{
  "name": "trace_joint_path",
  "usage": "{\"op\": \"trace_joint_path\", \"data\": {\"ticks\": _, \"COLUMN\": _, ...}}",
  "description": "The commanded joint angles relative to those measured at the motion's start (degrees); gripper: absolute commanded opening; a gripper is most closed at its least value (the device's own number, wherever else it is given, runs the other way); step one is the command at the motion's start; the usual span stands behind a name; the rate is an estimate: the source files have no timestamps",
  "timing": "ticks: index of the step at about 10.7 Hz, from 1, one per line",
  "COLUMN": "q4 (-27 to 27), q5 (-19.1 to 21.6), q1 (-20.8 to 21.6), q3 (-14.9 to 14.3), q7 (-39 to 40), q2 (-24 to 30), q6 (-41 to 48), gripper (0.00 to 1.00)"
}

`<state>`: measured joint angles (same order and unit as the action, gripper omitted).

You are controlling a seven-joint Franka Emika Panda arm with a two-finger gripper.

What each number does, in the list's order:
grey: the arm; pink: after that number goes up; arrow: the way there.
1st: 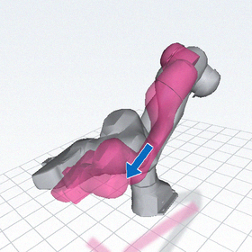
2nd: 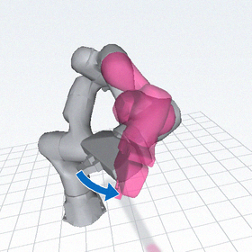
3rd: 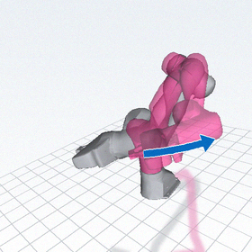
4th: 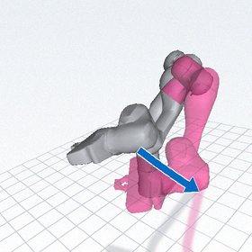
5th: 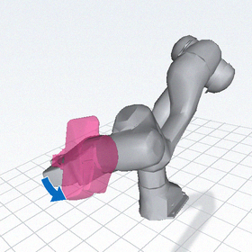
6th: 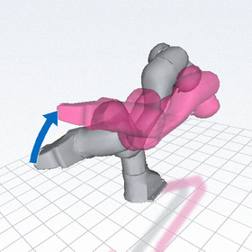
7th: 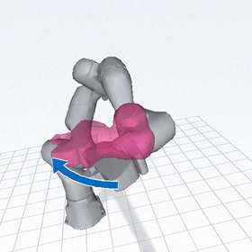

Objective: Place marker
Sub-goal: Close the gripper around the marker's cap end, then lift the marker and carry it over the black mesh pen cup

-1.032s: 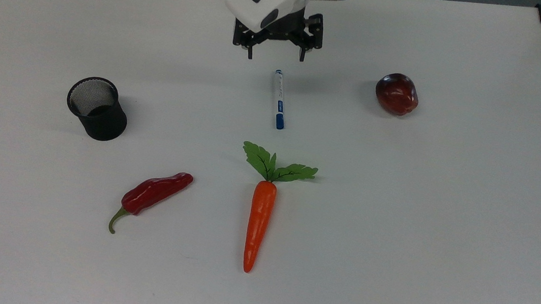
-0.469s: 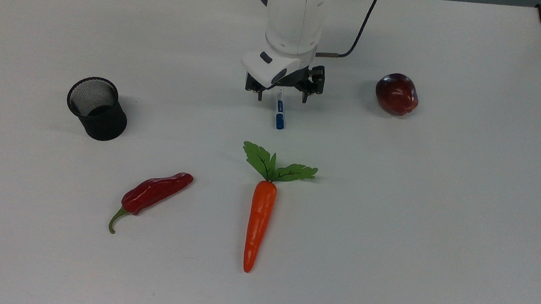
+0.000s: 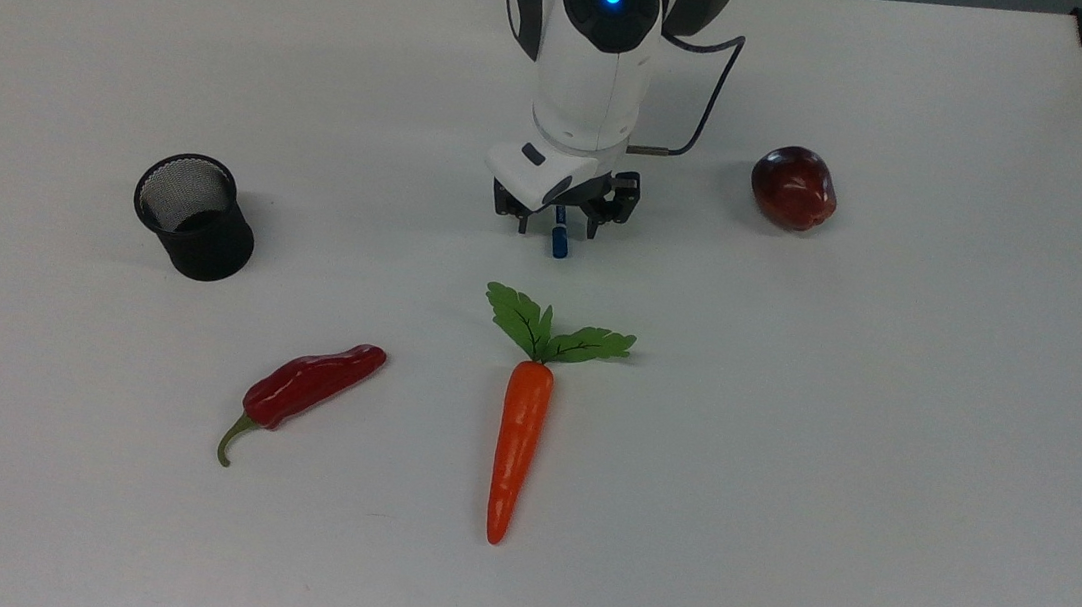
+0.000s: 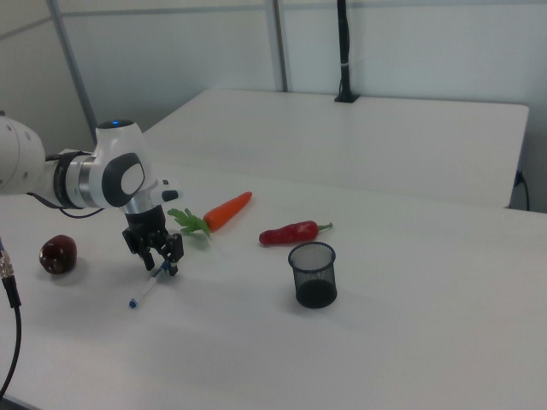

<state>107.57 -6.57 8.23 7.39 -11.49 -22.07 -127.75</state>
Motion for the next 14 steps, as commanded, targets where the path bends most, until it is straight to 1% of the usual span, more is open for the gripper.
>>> {"op": "trace_joint_path", "data": {"ticks": 1, "q4": 0.8, "q5": -1.2, "q1": 0.9, "q3": -0.4, "q7": -1.9, "q2": -0.3, "q6": -1.6, "gripper": 0.47}}
{"op": "trace_joint_path", "data": {"ticks": 4, "q4": 0.7, "q5": -1.2, "q1": 0.9, "q3": -0.4, "q7": -1.9, "q2": -0.3, "q6": -1.5, "gripper": 0.25}}
{"op": "trace_joint_path", "data": {"ticks": 5, "q4": 0.7, "q5": -1.2, "q1": 0.9, "q3": -0.4, "q7": -2.1, "q2": -0.2, "q6": -1.4, "gripper": 0.23}}
{"op": "trace_joint_path", "data": {"ticks": 6, "q4": 0.7, "q5": -1.2, "q1": 0.9, "q3": -0.4, "q7": -2.1, "q2": -0.2, "q6": -1.4, "gripper": 0.15}}
{"op": "trace_joint_path", "data": {"ticks": 7, "q4": 0.7, "q5": -1.2, "q1": 0.9, "q3": -0.5, "q7": -2.2, "q2": 0.0, "q6": -1.2, "gripper": 0.11}}
{"op": "trace_joint_path", "data": {"ticks": 11, "q4": 0.0, "q5": -1.2, "q1": 0.3, "q3": -0.5, "q7": -2.3, "q2": 1.3, "q6": 0.4, "gripper": 0.09}}
{"op": "trace_joint_path", "data": {"ticks": 12, "q4": -0.3, "q5": -1.2, "q1": 0.1, "q3": -0.5, "q7": -2.2, "q2": 2.3, "q6": 1.6, "gripper": 0.09}}
{"op": "trace_joint_path", "data": {"ticks": 14, "q4": -0.8, "q5": -1.2, "q1": -1.7, "q3": -0.5, "q7": -2.1, "q2": 4.9, "q6": 3.5, "gripper": 0.09}}
